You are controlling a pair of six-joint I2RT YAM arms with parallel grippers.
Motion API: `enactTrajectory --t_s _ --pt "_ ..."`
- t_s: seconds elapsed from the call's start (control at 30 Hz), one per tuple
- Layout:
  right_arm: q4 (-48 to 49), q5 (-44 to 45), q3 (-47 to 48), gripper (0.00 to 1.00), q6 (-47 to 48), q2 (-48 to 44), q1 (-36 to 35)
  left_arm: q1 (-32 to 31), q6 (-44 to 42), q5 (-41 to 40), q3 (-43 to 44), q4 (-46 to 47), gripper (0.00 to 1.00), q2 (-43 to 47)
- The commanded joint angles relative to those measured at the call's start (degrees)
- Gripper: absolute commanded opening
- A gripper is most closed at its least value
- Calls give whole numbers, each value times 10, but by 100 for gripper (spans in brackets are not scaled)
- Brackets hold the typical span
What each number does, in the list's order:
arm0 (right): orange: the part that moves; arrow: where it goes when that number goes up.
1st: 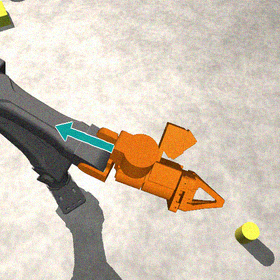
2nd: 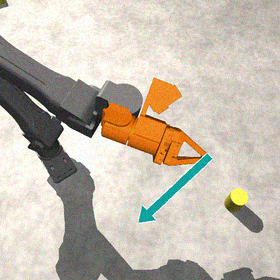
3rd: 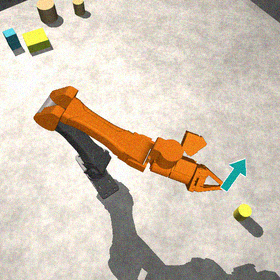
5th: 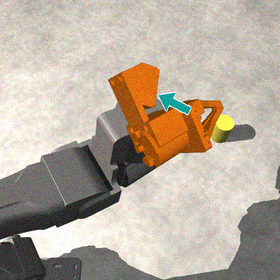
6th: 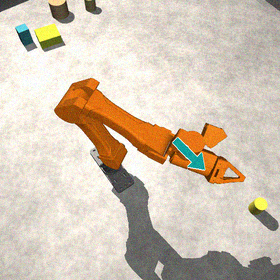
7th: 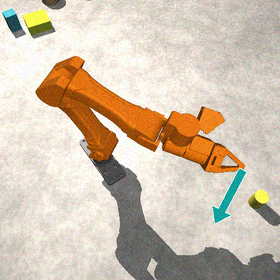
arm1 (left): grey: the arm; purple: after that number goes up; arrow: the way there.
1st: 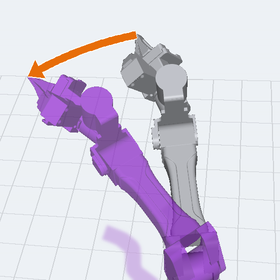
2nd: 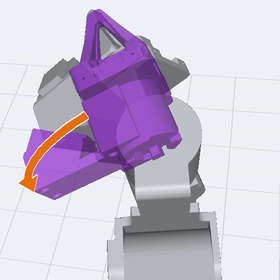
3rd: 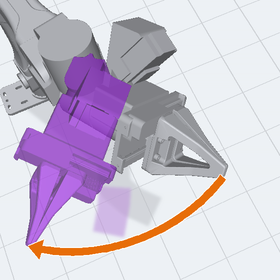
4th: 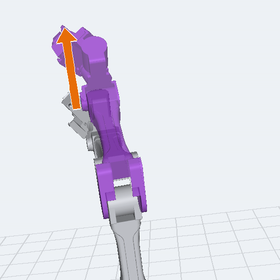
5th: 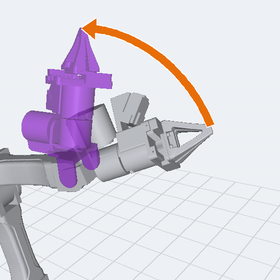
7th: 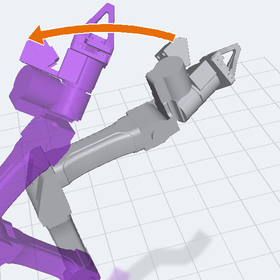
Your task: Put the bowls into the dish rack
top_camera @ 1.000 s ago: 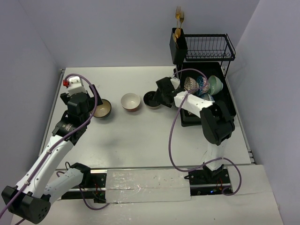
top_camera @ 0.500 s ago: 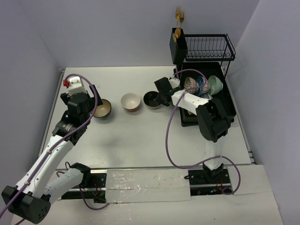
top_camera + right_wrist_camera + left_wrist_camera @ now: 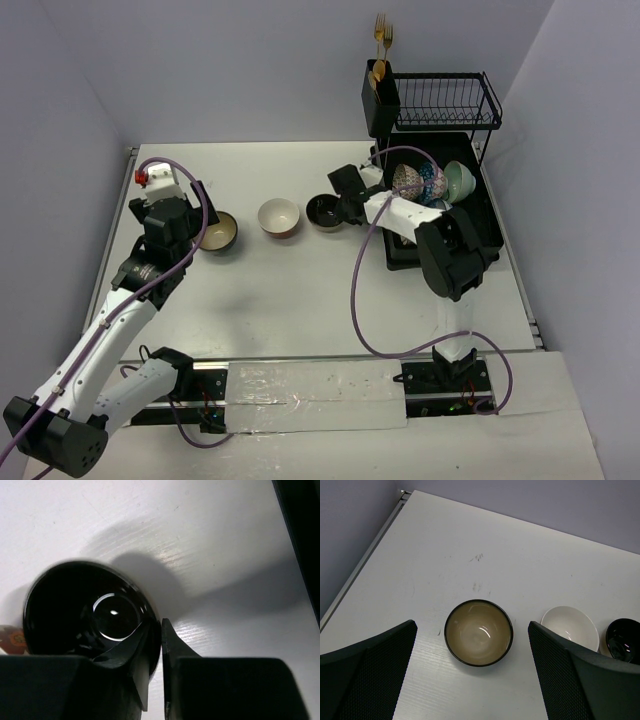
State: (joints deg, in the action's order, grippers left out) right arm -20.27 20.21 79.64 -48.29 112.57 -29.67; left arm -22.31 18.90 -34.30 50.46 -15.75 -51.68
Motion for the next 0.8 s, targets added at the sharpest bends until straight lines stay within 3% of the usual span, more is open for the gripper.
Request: enactTrajectory --t_s 0.0,0.1,0.23,0.4,0.53,0.63,0.77 --pt "-5 18 28 16 2 9 3 2 -8 9 -2 13 99 4" --pt "-4 19 25 1 6 5 2 2 -9 6 -3 13 99 5" --pt "-1 31 18 0 32 -27 -1 2 -10 5 -3 14 99 6" --pt "24 86 -17 0 125 -153 -6 2 -9 3 -4 14 99 3" --pt "34 201 -70 0 218 -258 -6 2 -9 1 -5 19 99 1" --pt "51 343 -110 0 291 -338 5 2 -6 1 -6 24 99 0" --pt "75 423 -169 0 366 -399 55 2 -5 2 -11 34 99 -5"
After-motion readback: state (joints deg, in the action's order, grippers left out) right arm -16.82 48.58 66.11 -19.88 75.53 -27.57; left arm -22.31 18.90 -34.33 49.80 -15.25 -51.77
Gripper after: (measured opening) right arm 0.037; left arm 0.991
